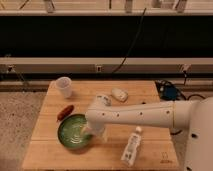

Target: Drag the ceramic bowl in a circle

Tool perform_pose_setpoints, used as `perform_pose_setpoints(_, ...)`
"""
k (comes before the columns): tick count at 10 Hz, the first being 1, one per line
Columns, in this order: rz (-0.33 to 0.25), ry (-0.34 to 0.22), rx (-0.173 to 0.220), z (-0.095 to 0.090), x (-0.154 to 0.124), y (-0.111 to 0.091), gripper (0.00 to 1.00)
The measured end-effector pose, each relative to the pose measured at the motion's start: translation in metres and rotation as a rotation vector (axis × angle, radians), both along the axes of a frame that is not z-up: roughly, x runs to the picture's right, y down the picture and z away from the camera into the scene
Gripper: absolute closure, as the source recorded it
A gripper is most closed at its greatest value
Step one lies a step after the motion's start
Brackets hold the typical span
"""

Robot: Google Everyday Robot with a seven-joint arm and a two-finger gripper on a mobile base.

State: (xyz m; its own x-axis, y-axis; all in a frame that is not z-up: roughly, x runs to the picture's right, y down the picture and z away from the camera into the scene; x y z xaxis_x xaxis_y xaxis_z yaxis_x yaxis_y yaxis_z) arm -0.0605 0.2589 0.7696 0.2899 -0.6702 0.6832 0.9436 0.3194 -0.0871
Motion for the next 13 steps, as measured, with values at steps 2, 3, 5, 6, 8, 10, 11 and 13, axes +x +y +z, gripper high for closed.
perform_pose_setpoints(2, 0.000, -0.003, -0.006, 0.001, 0.001, 0.002, 0.34)
perform_pose_setpoints(3, -0.001, -0.004, -0.006, 0.001, 0.001, 0.002, 0.34)
perform_pose_setpoints(5, 0.000, -0.005, -0.007, 0.001, 0.003, 0.001, 0.52)
perform_pose_setpoints(6, 0.000, -0.004, -0.006, 0.001, 0.003, 0.000, 0.60)
perform_pose_setpoints(8, -0.004, -0.005, -0.006, 0.001, 0.000, -0.001, 0.82)
perform_pose_setpoints(10, -0.004, 0.000, -0.006, 0.001, 0.001, -0.001, 0.97)
perform_pose_setpoints(11, -0.002, 0.001, -0.004, 0.001, -0.003, -0.003, 1.00)
perform_pose_setpoints(13, -0.001, -0.001, -0.003, 0.001, -0.011, -0.005, 1.00)
